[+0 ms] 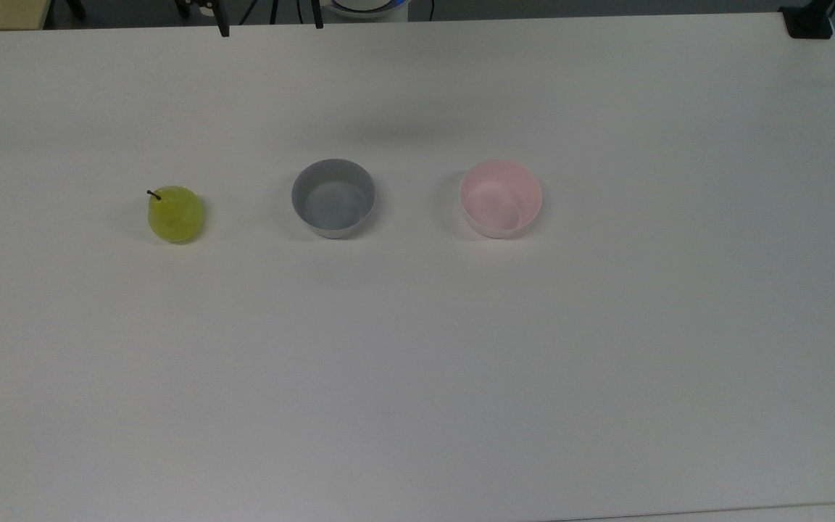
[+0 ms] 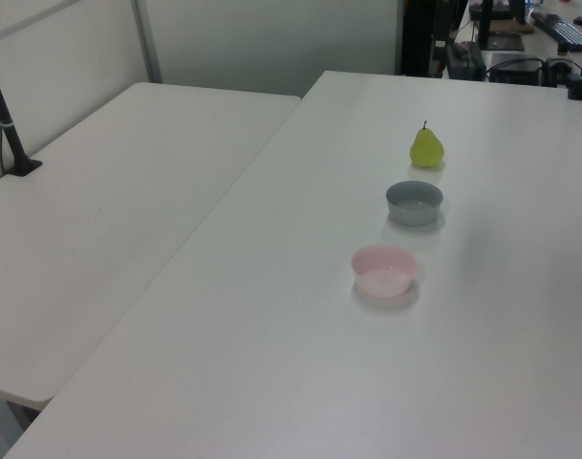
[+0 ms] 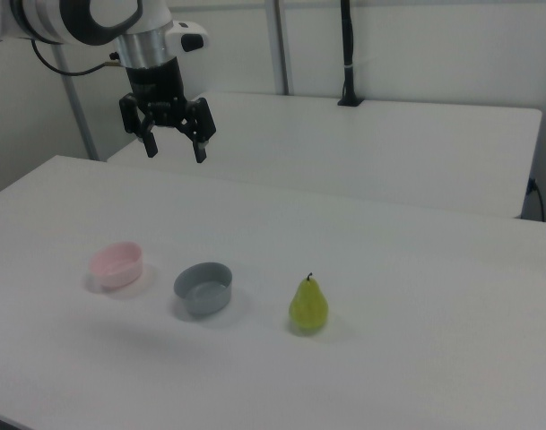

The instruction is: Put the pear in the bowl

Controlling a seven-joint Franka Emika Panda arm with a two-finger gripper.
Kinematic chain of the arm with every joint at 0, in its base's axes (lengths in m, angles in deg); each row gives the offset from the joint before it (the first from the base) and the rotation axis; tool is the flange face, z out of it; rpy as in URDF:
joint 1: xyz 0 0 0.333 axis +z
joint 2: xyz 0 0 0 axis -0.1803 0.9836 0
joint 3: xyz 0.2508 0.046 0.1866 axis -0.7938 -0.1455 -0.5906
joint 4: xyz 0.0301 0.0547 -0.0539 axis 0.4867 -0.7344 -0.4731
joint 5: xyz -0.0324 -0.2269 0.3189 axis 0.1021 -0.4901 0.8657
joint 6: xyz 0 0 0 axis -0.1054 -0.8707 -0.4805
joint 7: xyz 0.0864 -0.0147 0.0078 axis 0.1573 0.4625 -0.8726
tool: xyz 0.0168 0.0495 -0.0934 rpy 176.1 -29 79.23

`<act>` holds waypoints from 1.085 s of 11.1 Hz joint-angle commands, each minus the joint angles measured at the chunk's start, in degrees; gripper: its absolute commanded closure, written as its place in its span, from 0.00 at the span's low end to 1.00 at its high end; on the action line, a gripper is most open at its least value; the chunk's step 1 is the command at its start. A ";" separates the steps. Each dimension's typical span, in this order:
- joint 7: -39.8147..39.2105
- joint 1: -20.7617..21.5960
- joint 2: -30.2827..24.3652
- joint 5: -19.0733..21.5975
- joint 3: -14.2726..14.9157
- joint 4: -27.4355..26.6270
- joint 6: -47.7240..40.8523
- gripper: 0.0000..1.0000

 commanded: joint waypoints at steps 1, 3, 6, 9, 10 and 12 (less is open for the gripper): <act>-0.09 1.03 -1.33 -0.17 0.91 -1.31 -0.23 0.00; -0.18 0.68 -1.33 -0.08 0.91 -1.31 0.20 0.00; -1.31 0.33 -1.25 -0.52 0.99 -1.05 0.12 0.00; -10.33 -1.43 -1.25 -0.78 1.17 -0.96 -0.32 0.00; -14.29 -1.69 -1.16 -1.04 1.26 -0.96 -0.32 0.00; -17.92 -2.39 -0.64 -2.80 1.26 -0.18 -0.23 0.00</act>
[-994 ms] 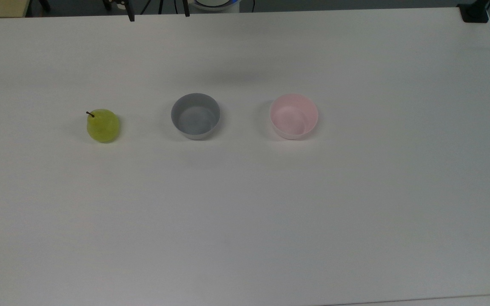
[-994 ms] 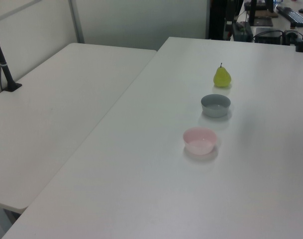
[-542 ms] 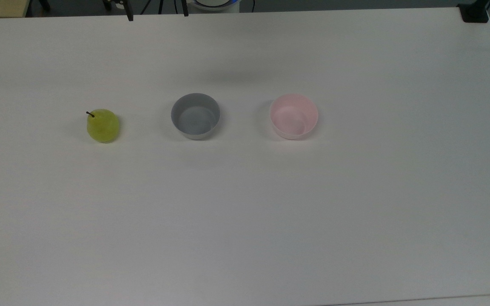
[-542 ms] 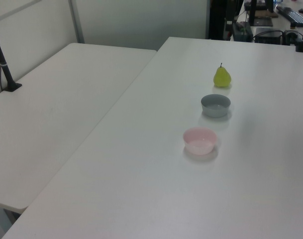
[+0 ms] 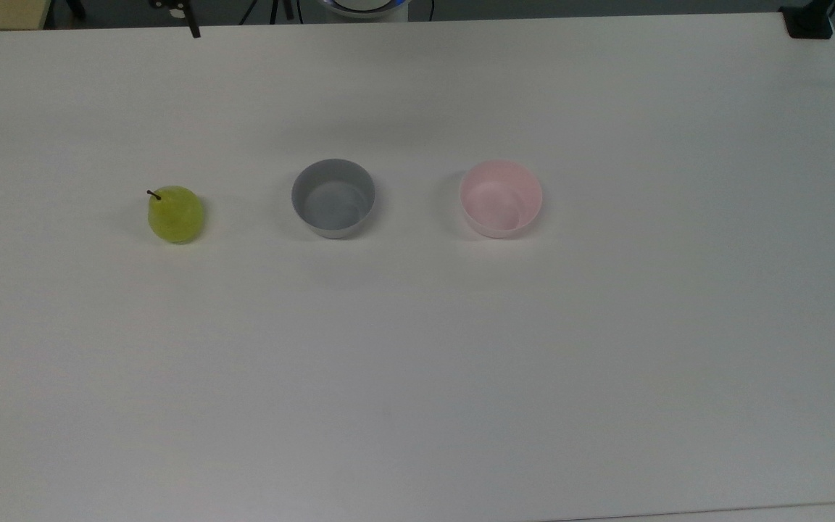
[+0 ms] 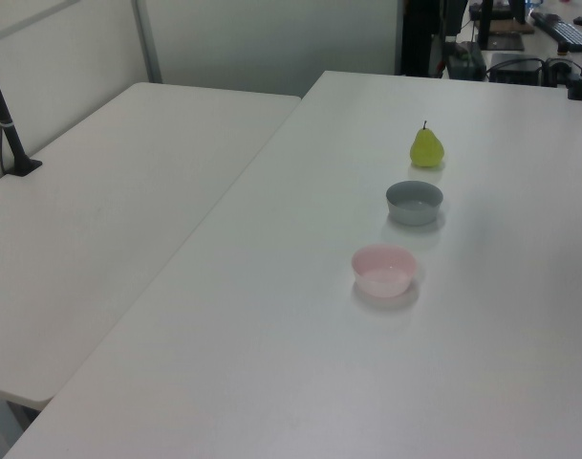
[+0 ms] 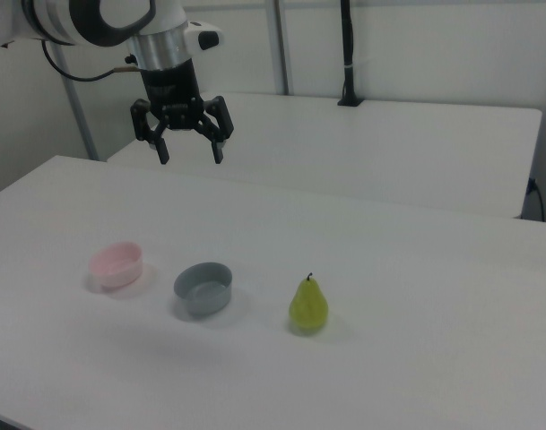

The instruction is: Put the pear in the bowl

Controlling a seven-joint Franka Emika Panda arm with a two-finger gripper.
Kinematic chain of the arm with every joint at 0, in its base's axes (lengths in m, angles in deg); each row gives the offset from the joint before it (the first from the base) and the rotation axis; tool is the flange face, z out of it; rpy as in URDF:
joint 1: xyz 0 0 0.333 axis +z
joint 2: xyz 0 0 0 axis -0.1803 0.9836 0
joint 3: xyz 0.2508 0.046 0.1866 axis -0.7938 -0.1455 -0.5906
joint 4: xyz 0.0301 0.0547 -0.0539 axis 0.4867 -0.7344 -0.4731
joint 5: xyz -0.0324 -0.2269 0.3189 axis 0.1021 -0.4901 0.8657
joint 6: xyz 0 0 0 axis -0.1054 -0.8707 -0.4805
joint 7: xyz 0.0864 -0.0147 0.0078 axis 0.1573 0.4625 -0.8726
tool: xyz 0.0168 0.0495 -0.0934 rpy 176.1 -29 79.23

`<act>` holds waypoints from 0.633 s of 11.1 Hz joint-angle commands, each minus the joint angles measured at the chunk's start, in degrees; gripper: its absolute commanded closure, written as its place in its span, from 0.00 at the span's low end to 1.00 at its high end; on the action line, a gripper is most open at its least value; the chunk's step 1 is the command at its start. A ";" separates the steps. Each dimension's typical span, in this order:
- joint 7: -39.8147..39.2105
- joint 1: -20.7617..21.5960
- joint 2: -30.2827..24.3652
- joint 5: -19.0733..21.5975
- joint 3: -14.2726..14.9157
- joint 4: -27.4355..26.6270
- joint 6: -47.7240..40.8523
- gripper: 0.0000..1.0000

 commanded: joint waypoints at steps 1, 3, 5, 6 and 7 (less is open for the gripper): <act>-4.93 -0.53 -0.36 -2.22 0.25 -0.07 -0.06 0.00; -5.98 -2.02 0.86 -2.57 1.56 0.02 1.17 0.00; -9.05 -2.38 3.32 -2.05 4.01 0.72 4.41 0.00; -9.50 -2.29 4.55 -2.04 5.07 0.89 4.77 0.00; -8.98 -2.29 5.96 -2.39 5.17 0.89 5.30 0.00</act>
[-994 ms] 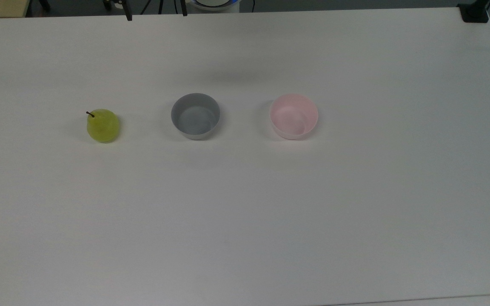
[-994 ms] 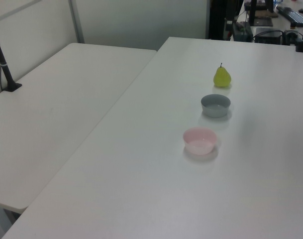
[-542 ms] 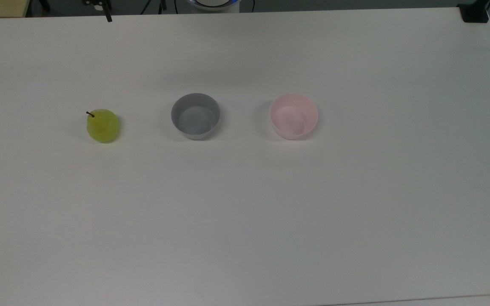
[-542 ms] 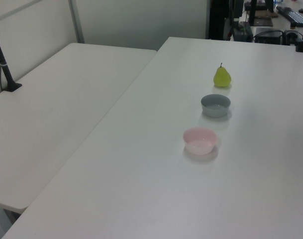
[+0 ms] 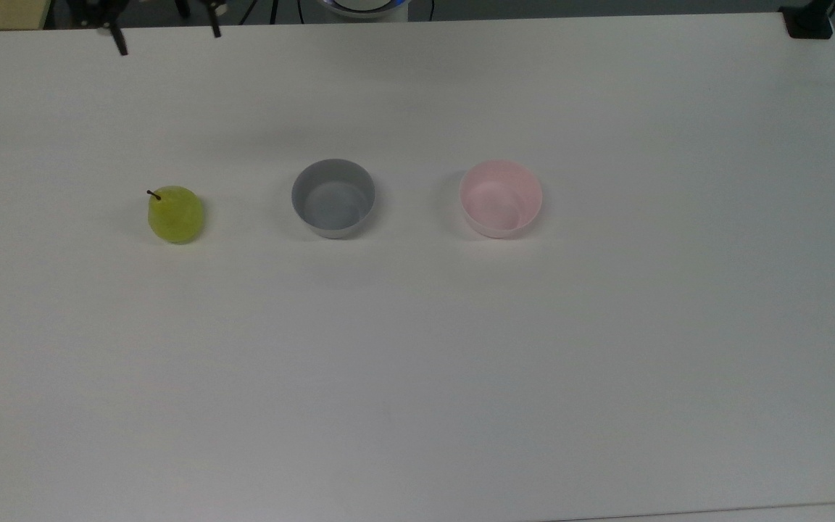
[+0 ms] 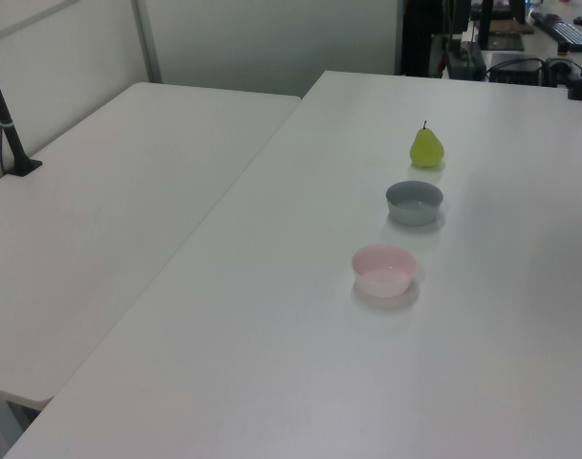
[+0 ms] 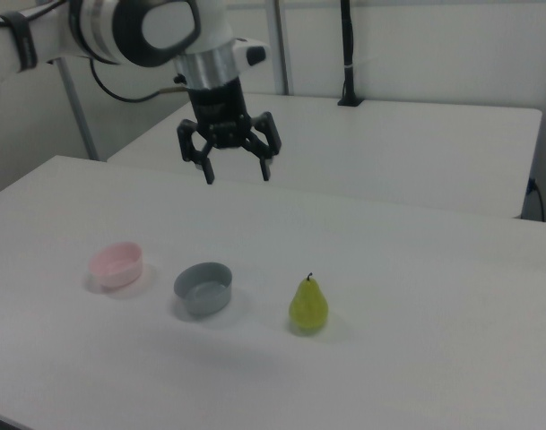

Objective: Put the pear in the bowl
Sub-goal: 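Move the open gripper over the green pear and lower around it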

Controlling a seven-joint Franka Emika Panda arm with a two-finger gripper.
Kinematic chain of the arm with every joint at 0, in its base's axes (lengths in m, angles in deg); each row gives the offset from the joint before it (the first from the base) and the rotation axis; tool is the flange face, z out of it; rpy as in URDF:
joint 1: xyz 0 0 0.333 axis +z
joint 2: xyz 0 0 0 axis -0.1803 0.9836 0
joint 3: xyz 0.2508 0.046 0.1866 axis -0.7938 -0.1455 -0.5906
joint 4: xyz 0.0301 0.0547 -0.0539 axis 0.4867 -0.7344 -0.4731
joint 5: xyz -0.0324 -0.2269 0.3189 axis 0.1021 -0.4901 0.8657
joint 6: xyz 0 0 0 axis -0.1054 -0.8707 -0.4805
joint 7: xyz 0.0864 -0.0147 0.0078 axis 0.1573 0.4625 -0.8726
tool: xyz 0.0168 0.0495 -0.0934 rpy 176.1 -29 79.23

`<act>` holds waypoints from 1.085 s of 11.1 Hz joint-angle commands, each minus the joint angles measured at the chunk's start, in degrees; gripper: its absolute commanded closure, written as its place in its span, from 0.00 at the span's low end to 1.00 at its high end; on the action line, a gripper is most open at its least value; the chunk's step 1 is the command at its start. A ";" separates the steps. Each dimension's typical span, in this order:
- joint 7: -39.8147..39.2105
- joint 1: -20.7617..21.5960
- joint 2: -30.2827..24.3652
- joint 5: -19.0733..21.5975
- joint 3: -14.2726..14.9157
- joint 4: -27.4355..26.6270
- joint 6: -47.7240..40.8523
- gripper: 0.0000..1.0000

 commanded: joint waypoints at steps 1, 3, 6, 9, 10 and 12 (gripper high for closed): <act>-0.97 0.28 4.30 -0.24 1.66 0.91 5.01 0.00; 6.63 0.19 6.59 0.11 2.97 0.47 7.41 0.00; 9.32 -0.07 8.88 0.72 5.00 -1.80 10.03 0.00; 9.49 -1.13 8.97 0.81 5.53 -10.84 22.22 0.00; 11.06 -1.30 9.50 0.81 5.62 -13.65 26.09 0.00; 12.82 -1.66 11.86 0.90 6.06 -14.99 30.95 0.00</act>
